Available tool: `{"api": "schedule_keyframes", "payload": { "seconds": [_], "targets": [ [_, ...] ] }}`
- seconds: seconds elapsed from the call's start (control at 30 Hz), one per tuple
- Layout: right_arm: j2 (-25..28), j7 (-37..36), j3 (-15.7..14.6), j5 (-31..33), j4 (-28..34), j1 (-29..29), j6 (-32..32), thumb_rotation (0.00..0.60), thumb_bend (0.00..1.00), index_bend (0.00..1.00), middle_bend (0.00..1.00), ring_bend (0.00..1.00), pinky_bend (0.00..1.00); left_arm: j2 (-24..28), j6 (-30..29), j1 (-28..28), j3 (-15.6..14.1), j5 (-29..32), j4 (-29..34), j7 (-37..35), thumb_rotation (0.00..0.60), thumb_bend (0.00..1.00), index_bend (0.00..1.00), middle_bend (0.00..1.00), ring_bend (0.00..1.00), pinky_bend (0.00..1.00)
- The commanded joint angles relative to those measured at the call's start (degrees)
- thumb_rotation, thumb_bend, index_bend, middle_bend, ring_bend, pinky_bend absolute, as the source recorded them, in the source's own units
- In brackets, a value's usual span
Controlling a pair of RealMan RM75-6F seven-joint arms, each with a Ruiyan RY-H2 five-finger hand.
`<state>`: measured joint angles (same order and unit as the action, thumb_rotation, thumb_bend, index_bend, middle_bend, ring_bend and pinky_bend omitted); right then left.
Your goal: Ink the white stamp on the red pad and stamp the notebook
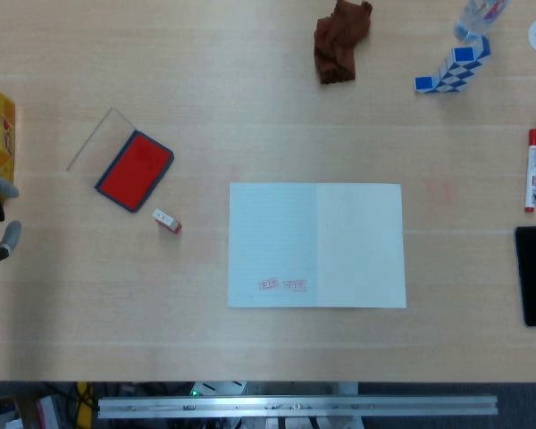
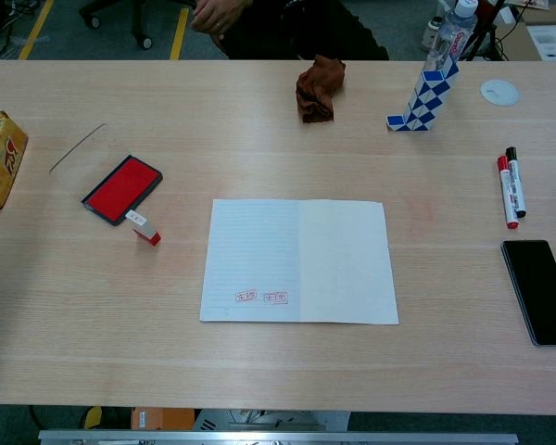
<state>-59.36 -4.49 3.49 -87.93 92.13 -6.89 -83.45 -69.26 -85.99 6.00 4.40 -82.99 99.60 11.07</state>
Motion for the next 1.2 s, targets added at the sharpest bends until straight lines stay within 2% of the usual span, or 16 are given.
{"api": "schedule_keyframes", "payload": {
  "seconds": [0.03,0.8,1.0,1.2],
  "targets": [
    [0.02,0.04,-0.01,-0.02,0.0,-0.01,0.02,0.6,0.12,0.55,0.51,0.42,0.57,0.01,-0.03,0.01,0.02,0.0,-0.05,-0.04,0.6,0.23,0.45,0.61,0.54,0.56],
    [-0.08,1.04,0.88,0.63,0.07,-0.59,0.3,0.6,0.12,0.53,0.51,0.42,0.57,1.56,1.17,1.09,0.03,-1.11,0.7,-1.08,0.6,0.23,0.45,0.61,0.54,0.56],
    [-0.21,1.37,1.47,0.55,0.14,-1.14,0.22,0.6,0.12,0.47,0.49,0.41,0.57,1.81,2.17,2.02,0.07,-1.75,0.72,-1.43,0.6,0.23,0.45,0.61,0.54,0.56],
    [0.18,2.11,2.08,0.57,0.68,-2.0,0.74,0.6,0.12,0.47,0.49,0.41,0.57,2.24,3.73,3.32,0.02,-2.68,1.57,-2.28,0.6,0.23,0.42,0.61,0.54,0.56]
  ]
}}
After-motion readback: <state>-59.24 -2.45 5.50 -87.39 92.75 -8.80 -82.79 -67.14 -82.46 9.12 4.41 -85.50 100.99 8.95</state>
